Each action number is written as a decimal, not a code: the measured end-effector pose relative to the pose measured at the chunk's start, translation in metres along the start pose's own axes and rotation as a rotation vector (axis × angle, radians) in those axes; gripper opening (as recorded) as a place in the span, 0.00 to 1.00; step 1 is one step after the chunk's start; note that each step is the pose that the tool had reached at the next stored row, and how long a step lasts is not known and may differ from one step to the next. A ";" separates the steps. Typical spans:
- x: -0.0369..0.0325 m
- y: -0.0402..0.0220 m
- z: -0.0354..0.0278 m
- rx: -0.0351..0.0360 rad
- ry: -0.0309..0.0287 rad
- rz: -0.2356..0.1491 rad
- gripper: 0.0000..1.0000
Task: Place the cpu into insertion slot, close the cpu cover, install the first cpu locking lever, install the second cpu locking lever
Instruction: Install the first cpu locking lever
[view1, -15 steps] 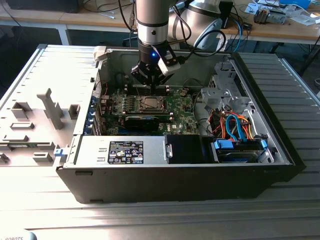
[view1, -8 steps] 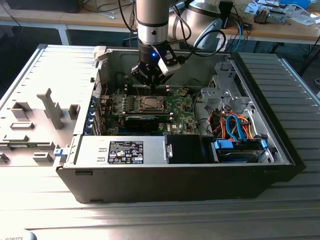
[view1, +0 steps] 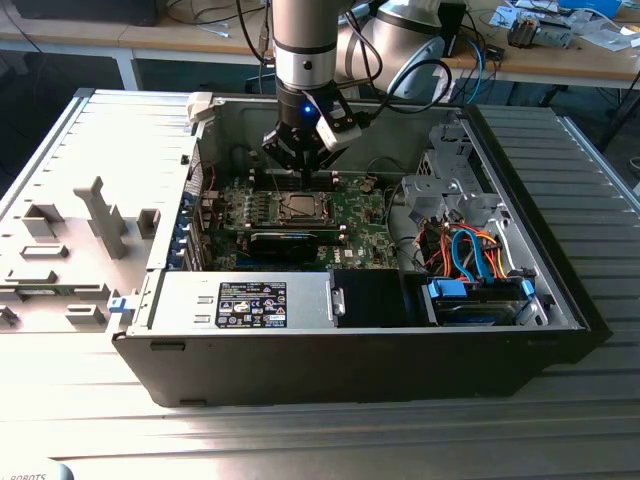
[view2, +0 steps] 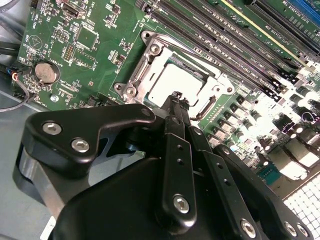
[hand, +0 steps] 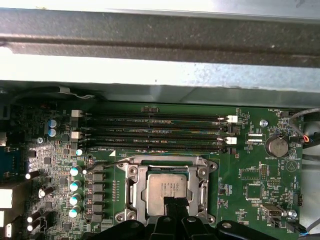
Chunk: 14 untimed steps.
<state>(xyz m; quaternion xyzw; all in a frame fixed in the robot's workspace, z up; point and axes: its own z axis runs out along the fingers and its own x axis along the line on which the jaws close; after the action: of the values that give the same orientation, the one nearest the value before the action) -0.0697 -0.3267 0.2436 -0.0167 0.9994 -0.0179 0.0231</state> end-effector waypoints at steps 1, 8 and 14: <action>0.0000 0.0000 0.0000 0.0000 -0.0001 0.000 0.11; -0.0004 -0.0002 -0.0064 -0.0005 0.0049 0.000 0.11; -0.0003 -0.0002 -0.0064 -0.0021 0.0601 -0.002 0.11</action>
<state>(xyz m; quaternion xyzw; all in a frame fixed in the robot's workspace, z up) -0.0697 -0.3267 0.2500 -0.0172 0.9997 -0.0173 -0.0070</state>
